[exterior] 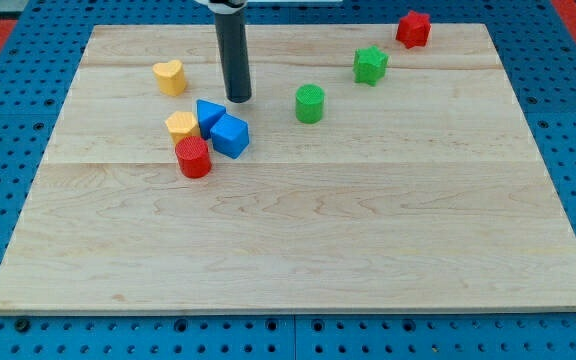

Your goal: Push the blue triangle to bottom left corner of the board

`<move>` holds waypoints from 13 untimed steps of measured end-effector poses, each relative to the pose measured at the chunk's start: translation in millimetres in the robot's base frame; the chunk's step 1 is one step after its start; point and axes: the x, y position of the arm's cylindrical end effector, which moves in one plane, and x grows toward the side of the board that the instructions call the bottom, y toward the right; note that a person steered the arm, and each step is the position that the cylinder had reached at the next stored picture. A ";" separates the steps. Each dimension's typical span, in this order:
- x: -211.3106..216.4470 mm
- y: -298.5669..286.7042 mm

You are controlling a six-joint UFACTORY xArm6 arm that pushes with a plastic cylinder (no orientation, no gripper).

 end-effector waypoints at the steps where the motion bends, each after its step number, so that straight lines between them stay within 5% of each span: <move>1: 28.9 -2.7; 5: 71.4 -100.0; 7: 47.4 -111.6; 13: 158.3 -146.4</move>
